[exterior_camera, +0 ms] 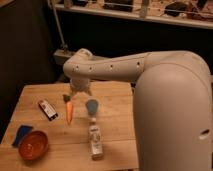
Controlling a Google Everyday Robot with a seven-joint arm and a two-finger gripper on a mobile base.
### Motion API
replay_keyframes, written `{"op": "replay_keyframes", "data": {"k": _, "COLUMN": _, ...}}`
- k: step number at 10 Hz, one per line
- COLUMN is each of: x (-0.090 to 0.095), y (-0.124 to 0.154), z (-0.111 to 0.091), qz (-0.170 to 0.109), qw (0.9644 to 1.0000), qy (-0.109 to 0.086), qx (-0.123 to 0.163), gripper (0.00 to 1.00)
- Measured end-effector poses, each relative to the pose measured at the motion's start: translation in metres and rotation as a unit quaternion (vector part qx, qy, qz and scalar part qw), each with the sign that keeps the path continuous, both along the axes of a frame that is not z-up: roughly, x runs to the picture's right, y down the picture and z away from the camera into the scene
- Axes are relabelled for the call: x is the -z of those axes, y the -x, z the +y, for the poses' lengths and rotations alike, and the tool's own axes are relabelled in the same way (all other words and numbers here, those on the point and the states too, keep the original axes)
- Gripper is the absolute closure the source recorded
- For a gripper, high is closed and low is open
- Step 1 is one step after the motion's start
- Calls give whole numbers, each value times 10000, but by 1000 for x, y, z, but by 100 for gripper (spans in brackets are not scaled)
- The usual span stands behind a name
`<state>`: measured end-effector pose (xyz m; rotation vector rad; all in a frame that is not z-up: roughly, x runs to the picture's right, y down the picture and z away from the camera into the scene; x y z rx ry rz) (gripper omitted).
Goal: Place the ceramic cup in the ceramic bowl
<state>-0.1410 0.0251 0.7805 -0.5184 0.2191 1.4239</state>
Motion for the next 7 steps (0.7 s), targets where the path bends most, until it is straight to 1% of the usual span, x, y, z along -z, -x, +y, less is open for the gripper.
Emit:
{"op": "replay_keyframes", "data": {"k": 1, "x": -9, "y": 2, "z": 4, "qz": -12, "qw": 10000, "qy": 46, "qx": -13, "gripper": 35}}
{"op": "replay_keyframes", "data": {"k": 4, "x": -40, "y": 9, "z": 24, "qz": -44, "qw": 9997, "qy": 207, "qx": 75, "gripper": 35}}
{"op": "replay_keyframes", "data": {"k": 6, "x": -56, "y": 8, "z": 41, "qz": 59, "qw": 9992, "qy": 366, "qx": 171, "gripper": 35}}
{"op": "replay_keyframes", "data": {"k": 7, "x": -69, "y": 5, "z": 56, "qz": 179, "qw": 9982, "qy": 515, "qx": 250, "gripper": 35}}
